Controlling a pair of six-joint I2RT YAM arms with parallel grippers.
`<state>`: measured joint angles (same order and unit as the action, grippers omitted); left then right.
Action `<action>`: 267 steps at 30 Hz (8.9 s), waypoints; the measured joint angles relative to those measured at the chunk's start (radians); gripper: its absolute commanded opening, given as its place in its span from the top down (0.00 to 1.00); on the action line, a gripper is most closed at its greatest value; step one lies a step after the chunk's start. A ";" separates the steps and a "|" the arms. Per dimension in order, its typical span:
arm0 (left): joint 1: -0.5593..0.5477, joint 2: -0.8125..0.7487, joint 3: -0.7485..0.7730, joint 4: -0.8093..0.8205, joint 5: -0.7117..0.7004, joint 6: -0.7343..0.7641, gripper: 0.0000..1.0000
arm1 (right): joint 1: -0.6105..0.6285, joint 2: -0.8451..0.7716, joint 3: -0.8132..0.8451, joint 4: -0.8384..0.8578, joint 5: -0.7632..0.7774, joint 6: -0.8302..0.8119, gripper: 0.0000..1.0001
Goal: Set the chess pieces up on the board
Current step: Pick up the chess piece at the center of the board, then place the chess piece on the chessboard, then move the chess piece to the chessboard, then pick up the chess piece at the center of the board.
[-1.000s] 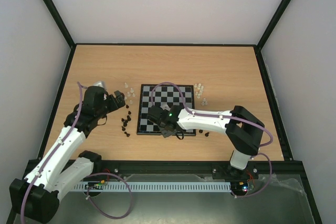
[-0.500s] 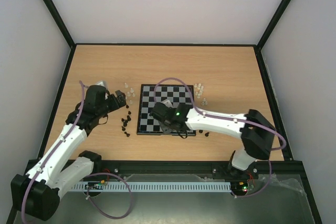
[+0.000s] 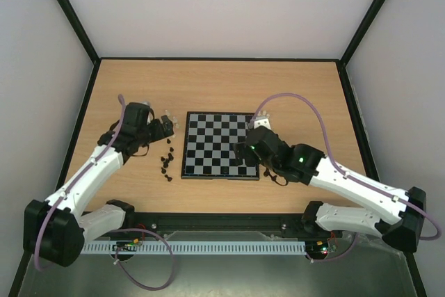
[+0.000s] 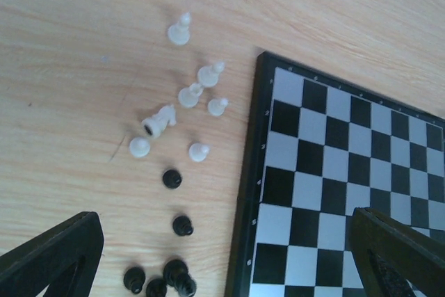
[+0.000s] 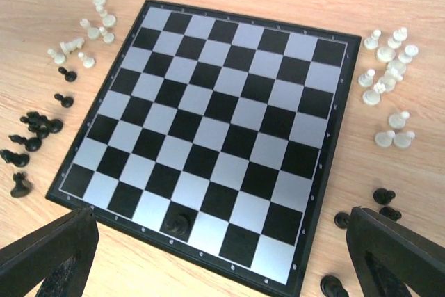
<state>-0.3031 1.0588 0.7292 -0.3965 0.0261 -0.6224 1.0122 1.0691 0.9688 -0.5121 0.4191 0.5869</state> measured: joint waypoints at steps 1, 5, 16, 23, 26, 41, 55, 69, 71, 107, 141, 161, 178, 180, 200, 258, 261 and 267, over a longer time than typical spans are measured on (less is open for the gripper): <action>-0.005 0.028 0.036 -0.011 -0.005 0.011 0.00 | -0.003 -0.021 -0.025 0.006 -0.002 0.001 0.01; -0.047 0.061 0.079 -0.024 -0.019 0.019 0.00 | -0.027 -0.070 -0.111 0.025 -0.021 0.001 0.00; -0.166 0.143 0.037 -0.104 -0.085 -0.013 0.26 | -0.059 -0.042 -0.158 0.049 -0.052 -0.026 0.07; -0.209 0.203 0.037 -0.129 -0.137 -0.024 0.50 | -0.065 -0.042 -0.175 0.063 -0.057 -0.031 0.08; -0.232 0.214 0.037 -0.144 -0.172 -0.042 0.50 | -0.066 -0.042 -0.175 0.067 -0.059 -0.034 0.08; -0.256 0.282 0.028 -0.137 -0.247 -0.082 0.66 | -0.066 -0.032 -0.175 0.069 -0.070 -0.041 0.09; -0.260 0.318 -0.024 -0.101 -0.224 -0.077 0.80 | -0.066 -0.025 -0.175 0.069 -0.070 -0.041 0.10; -0.277 0.318 -0.021 -0.095 -0.236 -0.073 0.98 | -0.066 -0.025 -0.176 0.069 -0.070 -0.041 0.12; -0.292 0.317 -0.011 -0.112 -0.249 -0.074 0.98 | -0.066 -0.025 -0.176 0.069 -0.069 -0.041 0.12; -0.763 0.584 0.371 -0.242 -0.220 -0.109 0.95 | -0.067 -0.069 -0.175 0.038 -0.011 -0.024 0.12; -0.768 0.501 0.386 -0.284 -0.272 -0.117 0.16 | -0.067 -0.084 -0.175 0.038 -0.006 -0.019 0.01; -0.732 -0.020 0.139 -0.173 -0.476 -0.162 0.01 | -0.067 -0.013 -0.179 -0.014 -0.020 0.190 0.15; -0.689 -0.057 0.038 -0.115 -0.473 -0.144 0.01 | -0.052 0.121 -0.231 0.016 -0.186 0.264 0.35; -0.678 -0.063 0.037 -0.111 -0.473 -0.145 0.01 | -0.035 0.182 -0.193 0.025 -0.196 0.243 0.35; -0.577 -0.298 -0.013 -0.157 -0.483 -0.175 0.00 | 0.024 0.455 0.005 0.058 -0.217 0.109 0.50; -0.566 -0.271 -0.024 -0.163 -0.472 -0.175 0.01 | 0.024 0.423 -0.042 0.056 -0.151 0.119 0.49; -0.566 -0.272 -0.024 -0.162 -0.471 -0.174 0.01 | 0.025 0.377 -0.042 0.023 -0.117 0.125 0.36; -0.566 -0.273 -0.024 -0.154 -0.463 -0.171 0.01 | -0.008 0.207 -0.051 -0.093 -0.067 0.166 0.26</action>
<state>-0.8688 0.7860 0.7052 -0.5510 -0.4366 -0.7937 1.0042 1.2762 0.9173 -0.6056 0.3519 0.7532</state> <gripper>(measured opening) 0.994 0.729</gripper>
